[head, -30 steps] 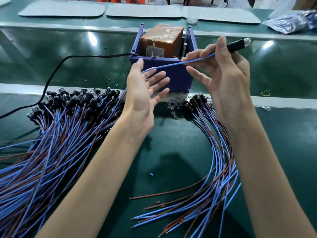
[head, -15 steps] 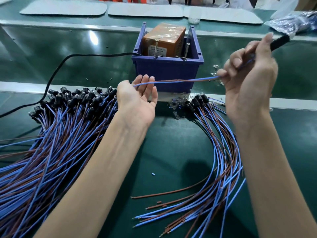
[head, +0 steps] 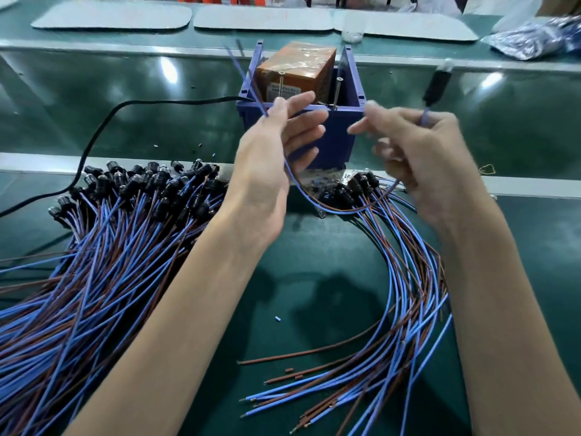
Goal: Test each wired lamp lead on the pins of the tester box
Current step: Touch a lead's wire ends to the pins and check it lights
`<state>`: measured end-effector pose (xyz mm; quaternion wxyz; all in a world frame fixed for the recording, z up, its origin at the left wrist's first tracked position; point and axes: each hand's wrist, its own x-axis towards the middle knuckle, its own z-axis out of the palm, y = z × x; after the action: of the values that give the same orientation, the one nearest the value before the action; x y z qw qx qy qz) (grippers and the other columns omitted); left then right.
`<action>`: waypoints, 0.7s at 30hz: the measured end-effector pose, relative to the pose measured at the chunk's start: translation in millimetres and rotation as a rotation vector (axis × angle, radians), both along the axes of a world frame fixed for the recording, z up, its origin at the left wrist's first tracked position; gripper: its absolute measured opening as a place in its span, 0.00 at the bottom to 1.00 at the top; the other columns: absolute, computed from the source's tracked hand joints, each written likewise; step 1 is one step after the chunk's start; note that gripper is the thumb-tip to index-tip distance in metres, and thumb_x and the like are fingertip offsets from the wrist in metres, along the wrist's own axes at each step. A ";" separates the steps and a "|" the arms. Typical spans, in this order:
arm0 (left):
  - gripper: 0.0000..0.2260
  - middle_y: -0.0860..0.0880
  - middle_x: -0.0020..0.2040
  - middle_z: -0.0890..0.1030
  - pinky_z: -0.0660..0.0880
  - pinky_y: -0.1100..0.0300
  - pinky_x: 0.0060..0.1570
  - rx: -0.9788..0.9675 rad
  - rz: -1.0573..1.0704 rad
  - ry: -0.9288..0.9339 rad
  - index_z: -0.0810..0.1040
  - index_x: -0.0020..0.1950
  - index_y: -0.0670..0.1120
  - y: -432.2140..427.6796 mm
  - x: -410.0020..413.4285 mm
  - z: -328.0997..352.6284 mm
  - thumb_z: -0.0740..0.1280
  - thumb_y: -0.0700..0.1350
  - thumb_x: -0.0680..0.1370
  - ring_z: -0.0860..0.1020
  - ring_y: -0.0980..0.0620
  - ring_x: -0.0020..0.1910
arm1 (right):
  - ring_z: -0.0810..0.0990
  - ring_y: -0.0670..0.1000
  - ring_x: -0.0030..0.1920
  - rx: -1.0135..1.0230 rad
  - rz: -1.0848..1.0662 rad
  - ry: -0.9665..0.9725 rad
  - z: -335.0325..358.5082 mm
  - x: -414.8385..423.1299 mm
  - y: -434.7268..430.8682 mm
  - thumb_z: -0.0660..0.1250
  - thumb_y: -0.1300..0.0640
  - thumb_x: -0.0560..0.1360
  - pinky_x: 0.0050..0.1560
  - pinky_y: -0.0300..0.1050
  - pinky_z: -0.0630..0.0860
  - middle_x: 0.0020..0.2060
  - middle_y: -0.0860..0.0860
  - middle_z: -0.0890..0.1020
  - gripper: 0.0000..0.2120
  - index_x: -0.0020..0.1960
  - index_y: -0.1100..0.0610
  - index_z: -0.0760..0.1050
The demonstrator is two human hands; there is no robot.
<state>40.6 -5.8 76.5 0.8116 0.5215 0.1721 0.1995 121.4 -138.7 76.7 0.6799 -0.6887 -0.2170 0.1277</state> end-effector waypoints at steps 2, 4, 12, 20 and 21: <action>0.15 0.55 0.46 0.83 0.73 0.66 0.44 0.085 -0.051 0.013 0.78 0.52 0.52 -3.5 -0.4 -0.3 0.52 0.50 0.84 0.79 0.60 0.47 | 0.70 0.42 0.28 -0.131 0.084 -0.035 -3.0 -4.1 2.7 0.72 0.55 0.73 0.25 0.30 0.60 0.31 0.49 0.79 0.06 0.38 0.53 0.85; 0.14 0.55 0.52 0.83 0.74 0.65 0.47 0.129 -0.088 0.017 0.78 0.54 0.54 -6.2 -0.8 -1.2 0.53 0.51 0.84 0.78 0.59 0.53 | 0.75 0.41 0.29 -0.148 0.171 -0.019 -4.9 -8.0 5.7 0.73 0.60 0.71 0.28 0.27 0.66 0.31 0.47 0.82 0.02 0.43 0.54 0.84; 0.10 0.53 0.58 0.80 0.69 0.50 0.68 0.305 -0.170 0.043 0.75 0.57 0.58 -19.5 -0.7 -6.9 0.55 0.51 0.83 0.77 0.55 0.63 | 0.81 0.44 0.31 0.022 0.318 0.011 -10.1 -14.5 16.3 0.70 0.72 0.71 0.35 0.31 0.75 0.32 0.49 0.83 0.04 0.45 0.69 0.80; 0.08 0.50 0.50 0.81 0.74 0.65 0.46 0.240 -0.163 0.019 0.76 0.53 0.51 -19.8 1.0 -7.5 0.57 0.45 0.83 0.78 0.58 0.44 | 0.78 0.40 0.28 -0.039 0.222 0.011 -4.4 -17.0 17.5 0.65 0.68 0.76 0.29 0.27 0.69 0.26 0.45 0.81 0.07 0.41 0.61 0.77; 0.08 0.50 0.49 0.80 0.74 0.66 0.43 0.233 -0.146 0.013 0.75 0.55 0.49 -19.7 1.4 -8.3 0.57 0.44 0.83 0.77 0.59 0.42 | 0.77 0.39 0.27 -0.030 0.201 0.025 -3.3 -17.2 17.8 0.65 0.68 0.77 0.28 0.27 0.69 0.26 0.45 0.81 0.07 0.42 0.61 0.76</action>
<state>42.0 -25.5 68.1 0.7567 0.6246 0.1147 0.1552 104.2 -120.9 73.4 0.6558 -0.6719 -0.2748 0.2071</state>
